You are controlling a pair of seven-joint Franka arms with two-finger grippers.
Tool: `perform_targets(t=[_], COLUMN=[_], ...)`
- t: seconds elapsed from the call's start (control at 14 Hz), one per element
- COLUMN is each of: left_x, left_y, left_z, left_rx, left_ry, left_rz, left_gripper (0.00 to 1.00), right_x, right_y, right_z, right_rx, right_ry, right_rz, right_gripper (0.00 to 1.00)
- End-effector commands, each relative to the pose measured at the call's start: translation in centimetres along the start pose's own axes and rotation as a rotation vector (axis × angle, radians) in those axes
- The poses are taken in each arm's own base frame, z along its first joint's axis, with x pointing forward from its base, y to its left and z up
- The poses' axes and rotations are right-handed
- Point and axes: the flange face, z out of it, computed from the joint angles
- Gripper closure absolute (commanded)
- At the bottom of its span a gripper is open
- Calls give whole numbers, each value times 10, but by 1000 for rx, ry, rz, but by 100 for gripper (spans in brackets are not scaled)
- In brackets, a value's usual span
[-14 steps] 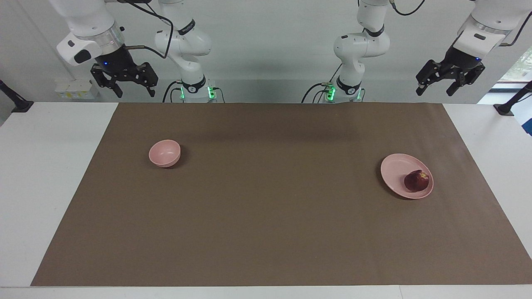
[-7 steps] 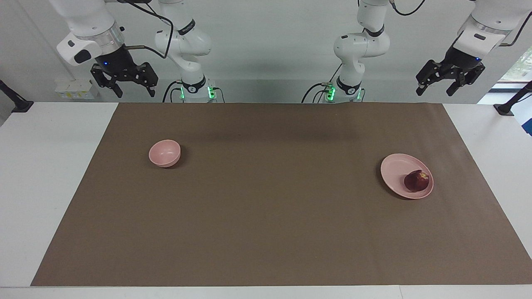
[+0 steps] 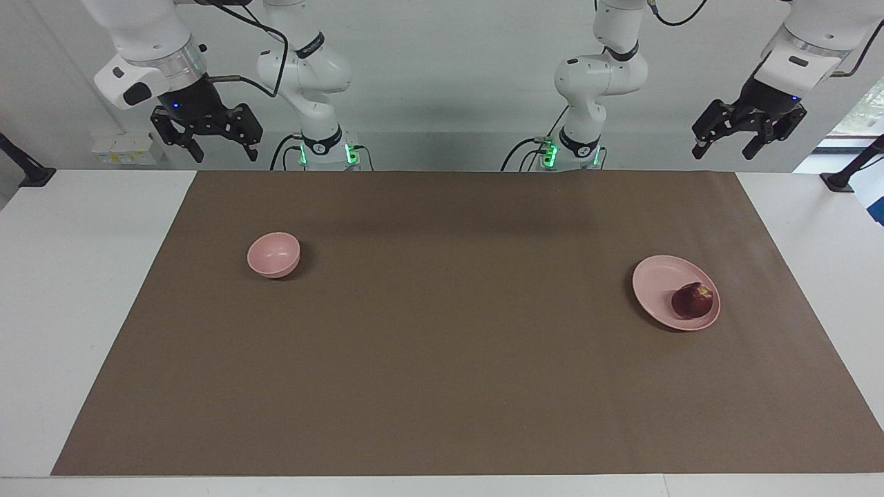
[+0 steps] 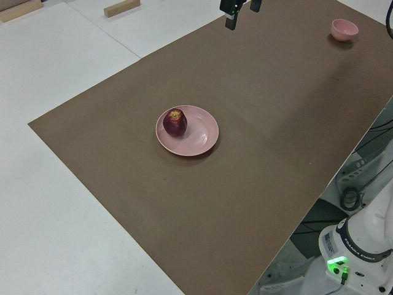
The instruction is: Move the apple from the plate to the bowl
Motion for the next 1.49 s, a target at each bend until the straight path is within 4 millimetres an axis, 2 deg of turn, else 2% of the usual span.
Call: perform_targets(t=[0.0,0.14,0.28,0.57,0.85,1.07,1.21,1.28,1.42], left_x=[-9,-5,5,34,54,62,68,72,75], left_y=[-3,-8,-20,-46,-82,-94,-99,-101,-104], left_z=[2,9,30,100,150,197,252,271,289], left_rx=[-7,-8,-6,2,10,14,10,11,12], left_ry=[0,6,39,112,137,154,124,127,128], left_rz=[-1,-4,-22,-64,-86,-103,-111,-113,-117], left_gripper=[0,0,0,0,0,0,0,0,0], right_x=[-3,-3,-3,-3,-4,-6,-7,-7,-7], right_y=[1,1,1,1,1,0,0,0,0], right_z=[-3,-3,-2,-2,-2,1,2,2,2], right_rx=[0,0,0,0,0,-1,-2,-2,-2], right_ry=[-11,-11,-14,-14,-15,-14,-15,-17,-17], right_rz=[5,5,5,5,5,4,3,3,3], right_gripper=[0,0,0,0,0,0,0,0,0])
